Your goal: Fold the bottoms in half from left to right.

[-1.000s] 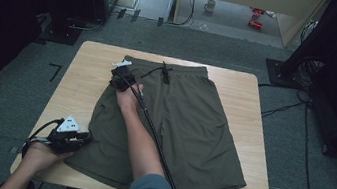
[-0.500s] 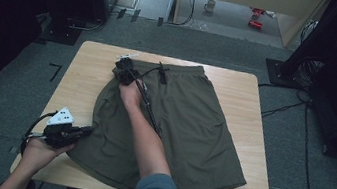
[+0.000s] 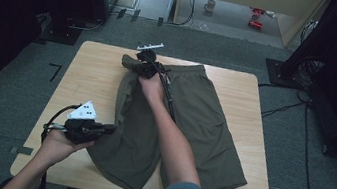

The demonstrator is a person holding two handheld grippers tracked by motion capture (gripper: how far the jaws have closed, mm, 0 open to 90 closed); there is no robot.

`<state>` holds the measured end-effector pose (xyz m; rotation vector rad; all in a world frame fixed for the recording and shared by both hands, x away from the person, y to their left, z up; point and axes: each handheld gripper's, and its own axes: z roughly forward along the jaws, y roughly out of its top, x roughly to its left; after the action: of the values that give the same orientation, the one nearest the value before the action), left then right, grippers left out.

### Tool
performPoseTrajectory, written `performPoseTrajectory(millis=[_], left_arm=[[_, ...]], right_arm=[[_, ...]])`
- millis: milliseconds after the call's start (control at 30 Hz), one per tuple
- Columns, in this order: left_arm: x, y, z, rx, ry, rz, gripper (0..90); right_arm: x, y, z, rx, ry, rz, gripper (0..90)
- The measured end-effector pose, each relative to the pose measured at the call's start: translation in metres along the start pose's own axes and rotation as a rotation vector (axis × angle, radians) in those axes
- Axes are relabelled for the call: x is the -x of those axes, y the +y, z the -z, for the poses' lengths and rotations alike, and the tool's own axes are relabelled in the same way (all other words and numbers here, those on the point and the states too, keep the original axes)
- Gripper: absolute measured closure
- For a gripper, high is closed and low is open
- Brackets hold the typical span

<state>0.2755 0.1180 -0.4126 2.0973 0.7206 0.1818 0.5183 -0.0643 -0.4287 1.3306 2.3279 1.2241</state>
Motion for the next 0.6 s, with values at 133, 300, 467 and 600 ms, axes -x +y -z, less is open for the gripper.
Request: performPoseTrajectory(millis=[133, 300, 467, 600], left_arm=[[0.008, 0.019, -0.008, 0.016, -0.042, -0.029, 90.0], [0.020, 0.038, -0.025, 0.008, -0.071, -0.080, 90.0], [0.031, 0.053, -0.047, -0.002, -0.098, -0.114, 90.0], [0.037, 0.065, -0.062, 0.009, -0.117, -0.118, 90.0]], right_arm=[[0.020, -0.001, 0.029, 0.020, -0.010, -0.010, 87.6], [0.035, -0.003, 0.050, 0.033, -0.016, -0.014, 87.5], [0.053, -0.008, 0.072, 0.039, -0.036, -0.021, 87.5], [0.071, -0.016, 0.088, 0.051, -0.066, -0.028, 87.5]])
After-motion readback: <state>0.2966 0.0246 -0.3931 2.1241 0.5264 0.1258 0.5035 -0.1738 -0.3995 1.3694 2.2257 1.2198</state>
